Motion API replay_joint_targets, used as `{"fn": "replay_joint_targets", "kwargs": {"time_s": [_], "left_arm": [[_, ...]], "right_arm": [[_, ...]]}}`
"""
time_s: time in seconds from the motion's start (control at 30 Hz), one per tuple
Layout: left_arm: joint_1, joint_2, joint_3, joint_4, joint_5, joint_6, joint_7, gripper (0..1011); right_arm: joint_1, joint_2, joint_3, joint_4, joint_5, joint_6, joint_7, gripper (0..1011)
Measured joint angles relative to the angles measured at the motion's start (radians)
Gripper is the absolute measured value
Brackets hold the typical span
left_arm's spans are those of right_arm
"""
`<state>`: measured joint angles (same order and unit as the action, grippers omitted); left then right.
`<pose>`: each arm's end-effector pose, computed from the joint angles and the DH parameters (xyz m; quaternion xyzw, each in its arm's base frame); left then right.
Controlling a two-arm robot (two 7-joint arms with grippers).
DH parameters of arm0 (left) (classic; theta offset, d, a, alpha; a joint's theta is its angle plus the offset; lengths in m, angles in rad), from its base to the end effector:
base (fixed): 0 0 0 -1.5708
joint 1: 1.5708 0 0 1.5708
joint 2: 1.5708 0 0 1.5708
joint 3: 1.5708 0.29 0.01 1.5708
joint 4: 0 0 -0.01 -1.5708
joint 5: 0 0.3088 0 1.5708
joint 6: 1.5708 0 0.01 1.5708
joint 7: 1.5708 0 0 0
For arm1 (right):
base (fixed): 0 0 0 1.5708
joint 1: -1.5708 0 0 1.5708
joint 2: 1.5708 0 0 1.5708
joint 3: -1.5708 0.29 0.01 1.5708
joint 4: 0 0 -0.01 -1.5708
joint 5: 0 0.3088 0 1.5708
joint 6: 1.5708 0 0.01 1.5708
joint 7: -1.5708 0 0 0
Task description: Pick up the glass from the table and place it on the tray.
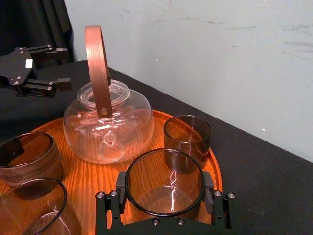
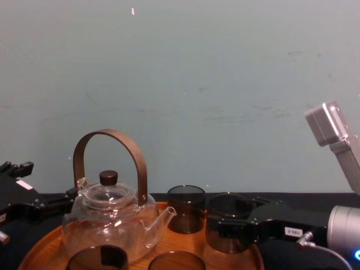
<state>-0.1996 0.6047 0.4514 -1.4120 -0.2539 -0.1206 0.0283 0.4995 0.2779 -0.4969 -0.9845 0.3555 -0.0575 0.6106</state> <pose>0.3581 0.0827 -0.3022 0.1414 -0.1325 0.5799 0.7913 0.4440 -0.0064 -0.3175 -0.0895 0.0331 -0.3448 0.9338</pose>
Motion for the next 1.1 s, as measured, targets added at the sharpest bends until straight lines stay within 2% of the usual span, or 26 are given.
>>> {"fn": "replay_joint_targets", "kwargs": {"time_s": [0.53,1.1], "left_arm": [[0.0,0.0,0.0,0.0,0.0,0.0,0.0,1001],[0.0,0.0,0.0,0.0,0.0,0.0,0.0,1001]], "right_arm": [[0.028,-0.034,-0.001,0.092,-0.012,-0.051,0.019,908],[0.038,-0.052,-0.001,0.128,-0.036,-0.065,0.019,908]]}}
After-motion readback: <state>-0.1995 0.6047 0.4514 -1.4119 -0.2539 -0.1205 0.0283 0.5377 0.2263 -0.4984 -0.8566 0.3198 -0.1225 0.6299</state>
